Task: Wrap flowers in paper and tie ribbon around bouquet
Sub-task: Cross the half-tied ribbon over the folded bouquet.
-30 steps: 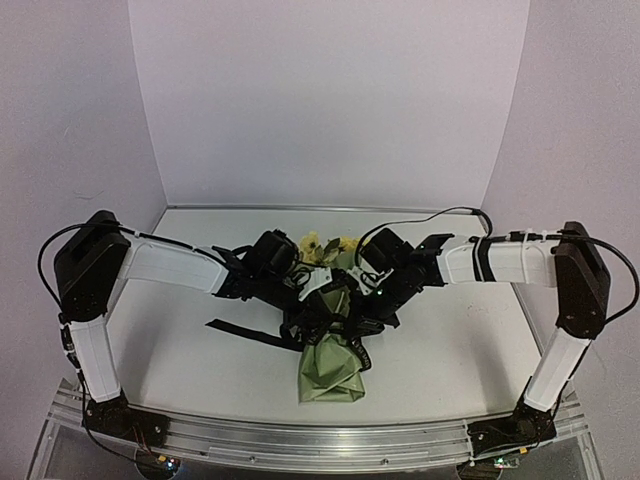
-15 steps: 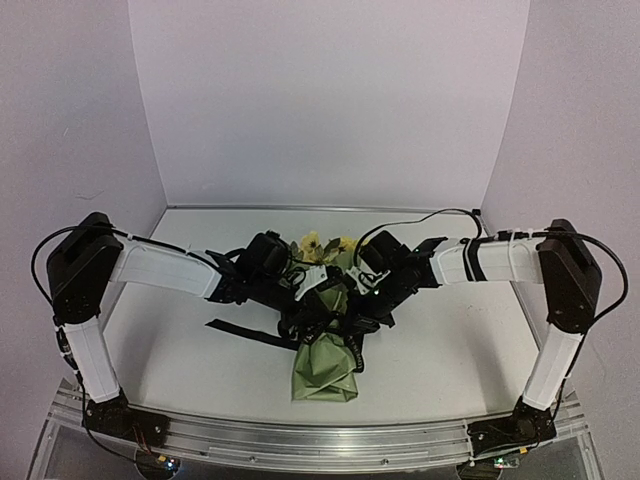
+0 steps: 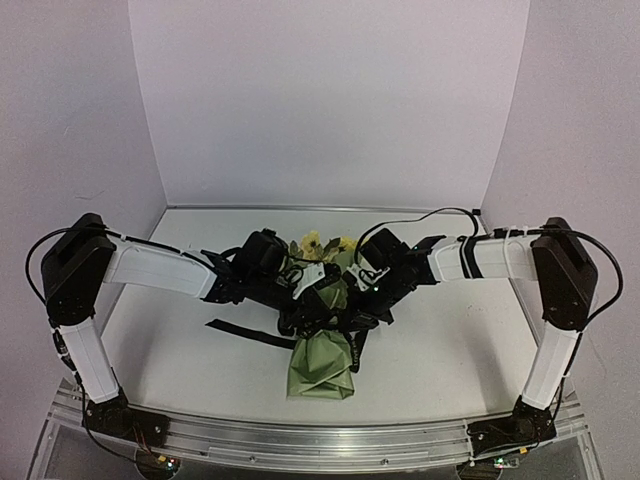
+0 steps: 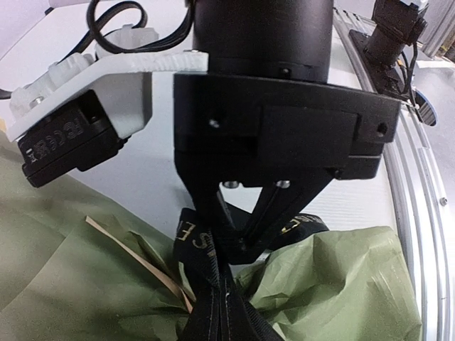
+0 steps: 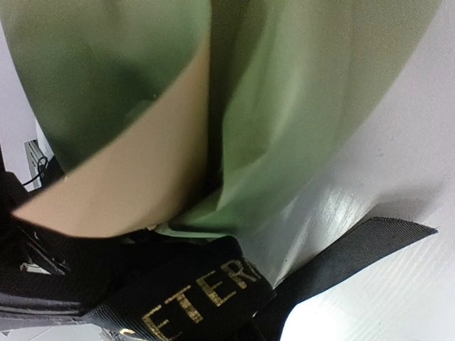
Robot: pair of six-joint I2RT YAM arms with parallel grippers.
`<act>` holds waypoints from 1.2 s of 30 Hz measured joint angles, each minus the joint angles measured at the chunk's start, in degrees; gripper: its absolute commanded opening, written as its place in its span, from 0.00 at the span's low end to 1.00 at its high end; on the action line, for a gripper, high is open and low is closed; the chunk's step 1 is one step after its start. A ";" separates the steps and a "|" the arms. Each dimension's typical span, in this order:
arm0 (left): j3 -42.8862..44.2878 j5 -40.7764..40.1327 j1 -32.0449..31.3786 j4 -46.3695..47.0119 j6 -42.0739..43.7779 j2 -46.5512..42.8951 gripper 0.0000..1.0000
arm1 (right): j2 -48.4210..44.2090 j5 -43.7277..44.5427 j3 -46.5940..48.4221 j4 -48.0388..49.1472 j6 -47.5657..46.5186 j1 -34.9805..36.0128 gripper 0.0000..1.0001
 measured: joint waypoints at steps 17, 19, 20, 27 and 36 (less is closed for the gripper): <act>2.32 3.58 0.00 -4.78 -0.05 0.27 0.05 | 0.27 0.69 -0.12 2.76 -2.96 -0.02 0.01; 2.75 3.63 0.00 -5.22 -0.20 0.75 0.06 | 0.27 0.84 -0.87 4.94 -3.23 -0.02 0.01; 2.99 3.69 0.00 -5.24 -0.25 1.11 0.07 | 0.27 0.98 -1.38 5.82 -3.33 -0.02 0.01; 4.09 3.83 -0.01 -6.84 -0.71 3.06 0.19 | 0.43 1.32 -2.98 9.99 -3.45 -0.07 0.01; 4.42 3.47 0.00 -7.16 -2.86 3.22 0.36 | 0.49 1.77 -6.05 13.92 -3.45 -0.07 0.00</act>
